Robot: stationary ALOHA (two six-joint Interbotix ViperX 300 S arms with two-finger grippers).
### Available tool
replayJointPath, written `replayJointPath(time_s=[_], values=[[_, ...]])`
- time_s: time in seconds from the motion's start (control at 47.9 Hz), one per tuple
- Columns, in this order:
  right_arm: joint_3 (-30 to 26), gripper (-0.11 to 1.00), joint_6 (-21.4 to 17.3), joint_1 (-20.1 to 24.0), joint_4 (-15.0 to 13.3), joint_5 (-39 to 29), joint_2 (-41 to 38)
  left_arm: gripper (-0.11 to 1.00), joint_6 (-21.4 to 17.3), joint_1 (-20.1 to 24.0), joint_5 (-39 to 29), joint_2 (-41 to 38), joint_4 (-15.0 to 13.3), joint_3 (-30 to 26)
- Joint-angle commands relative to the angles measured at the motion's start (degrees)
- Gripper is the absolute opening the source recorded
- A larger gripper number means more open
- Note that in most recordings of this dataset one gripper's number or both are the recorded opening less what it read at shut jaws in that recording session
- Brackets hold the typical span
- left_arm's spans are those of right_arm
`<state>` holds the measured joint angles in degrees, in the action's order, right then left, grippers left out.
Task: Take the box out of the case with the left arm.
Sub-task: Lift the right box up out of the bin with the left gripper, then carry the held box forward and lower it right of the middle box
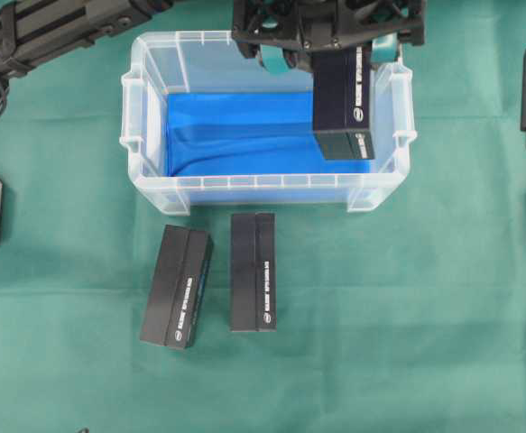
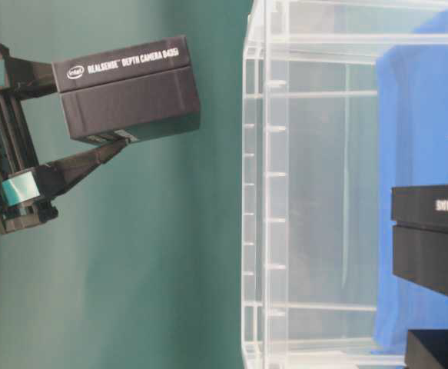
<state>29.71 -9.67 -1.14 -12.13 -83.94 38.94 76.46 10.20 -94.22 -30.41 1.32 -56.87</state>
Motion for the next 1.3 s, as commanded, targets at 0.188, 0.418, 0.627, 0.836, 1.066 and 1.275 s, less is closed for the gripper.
replayJointPath(time_s=[0.188,0.418,0.627,0.836,1.066,1.275], values=[[-0.6,0.01,-0.1,-0.1,-0.2,0.3,0.2,0.62,1.5,-4.2,0.2,1.8,0.1,-1.2],[-0.6,0.01,0.0,0.0,-0.2,0.3,0.2,0.62,6.8,-8.3,0.2,1.8,0.1,-1.1],[-0.6,0.01,-0.1,-0.1,-0.2,0.3,0.0,0.62,11.9,-13.4,0.2,1.8,0.2,-1.2],[-0.6,0.01,-0.1,-0.1,-0.2,0.3,-0.1,0.62,17.4,-17.5,0.2,1.7,0.1,-1.2],[-0.6,0.01,-0.1,-0.1,-0.1,0.3,-0.2,0.62,19.3,-19.2,0.1,1.7,0.7,-0.7],[-0.6,0.01,-0.1,-0.1,-0.2,0.2,-0.2,0.62,19.3,-19.2,0.2,2.1,0.7,0.4]])
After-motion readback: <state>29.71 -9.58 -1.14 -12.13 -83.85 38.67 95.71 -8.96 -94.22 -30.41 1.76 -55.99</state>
